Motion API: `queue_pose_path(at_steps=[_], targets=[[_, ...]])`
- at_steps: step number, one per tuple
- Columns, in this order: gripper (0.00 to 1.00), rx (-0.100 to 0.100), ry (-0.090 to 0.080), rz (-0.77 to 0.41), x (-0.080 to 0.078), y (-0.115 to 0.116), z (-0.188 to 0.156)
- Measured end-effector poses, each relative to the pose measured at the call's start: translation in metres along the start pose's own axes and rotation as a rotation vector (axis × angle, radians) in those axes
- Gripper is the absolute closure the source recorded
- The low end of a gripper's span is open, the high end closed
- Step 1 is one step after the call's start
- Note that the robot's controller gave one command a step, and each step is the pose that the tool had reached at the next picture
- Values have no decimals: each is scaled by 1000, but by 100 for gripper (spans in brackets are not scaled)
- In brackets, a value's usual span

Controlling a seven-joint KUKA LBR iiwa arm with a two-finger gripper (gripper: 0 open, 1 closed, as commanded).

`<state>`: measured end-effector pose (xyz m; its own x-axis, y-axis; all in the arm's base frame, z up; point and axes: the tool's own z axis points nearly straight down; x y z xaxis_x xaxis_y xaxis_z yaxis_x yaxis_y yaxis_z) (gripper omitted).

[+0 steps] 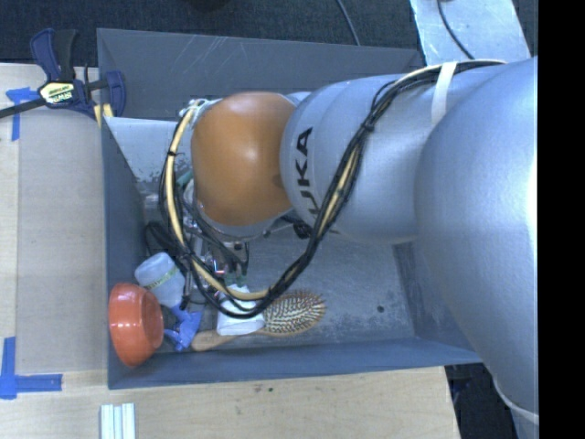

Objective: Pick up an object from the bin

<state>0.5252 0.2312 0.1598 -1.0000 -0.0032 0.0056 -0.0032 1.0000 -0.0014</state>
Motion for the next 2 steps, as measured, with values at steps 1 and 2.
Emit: queue_pose_path(at_steps=[1,2], targets=[[0,-3,-8,5,-2,-1,-5],[0,-3,-10,235,-71,-25,87]])
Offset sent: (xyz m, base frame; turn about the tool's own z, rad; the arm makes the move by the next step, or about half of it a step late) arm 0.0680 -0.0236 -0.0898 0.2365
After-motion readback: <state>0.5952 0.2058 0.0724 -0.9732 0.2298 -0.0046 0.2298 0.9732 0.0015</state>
